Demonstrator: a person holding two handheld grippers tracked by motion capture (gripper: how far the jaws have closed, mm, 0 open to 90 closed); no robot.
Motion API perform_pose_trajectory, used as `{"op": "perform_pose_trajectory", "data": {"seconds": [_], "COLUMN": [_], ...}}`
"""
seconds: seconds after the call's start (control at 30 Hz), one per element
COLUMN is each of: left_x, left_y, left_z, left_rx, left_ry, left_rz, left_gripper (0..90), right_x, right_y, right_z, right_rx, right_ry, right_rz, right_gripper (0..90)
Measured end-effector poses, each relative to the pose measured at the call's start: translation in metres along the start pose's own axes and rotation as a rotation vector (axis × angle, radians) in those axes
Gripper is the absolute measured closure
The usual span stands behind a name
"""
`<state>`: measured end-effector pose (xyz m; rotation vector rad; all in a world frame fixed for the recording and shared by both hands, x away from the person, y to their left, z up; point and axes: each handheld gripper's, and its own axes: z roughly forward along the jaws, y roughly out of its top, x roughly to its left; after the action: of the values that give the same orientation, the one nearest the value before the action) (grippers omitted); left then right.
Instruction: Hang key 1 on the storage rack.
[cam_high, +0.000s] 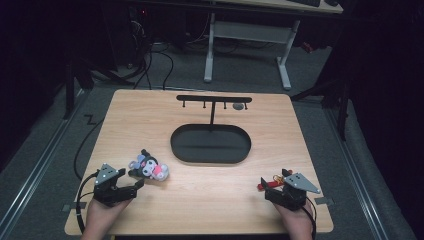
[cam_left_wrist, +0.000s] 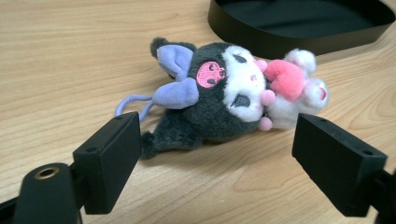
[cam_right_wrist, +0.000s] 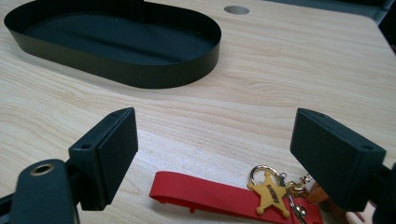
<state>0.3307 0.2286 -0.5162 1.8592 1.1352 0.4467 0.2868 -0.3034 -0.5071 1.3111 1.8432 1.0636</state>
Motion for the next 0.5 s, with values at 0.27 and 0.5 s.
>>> {"op": "perform_pose_trajectory", "data": {"seconds": [0.27, 0.5], "left_x": [-0.004, -0.012], "left_y": [0.000, 0.001], "left_z": [0.006, 0.008], "left_rx": [0.018, 0.028], "left_ry": [-0.024, -0.006], "left_rz": [0.027, 0.085], "left_gripper": [15.0, 15.1], "right_x": [-0.005, -0.005], "right_y": [-0.003, -0.004], "right_z": [0.005, 0.005], "right_rx": [0.037, 0.049], "right_ry": [0.041, 0.058], "right_rz": [0.031, 0.020], "right_gripper": [14.5, 13.4]}}
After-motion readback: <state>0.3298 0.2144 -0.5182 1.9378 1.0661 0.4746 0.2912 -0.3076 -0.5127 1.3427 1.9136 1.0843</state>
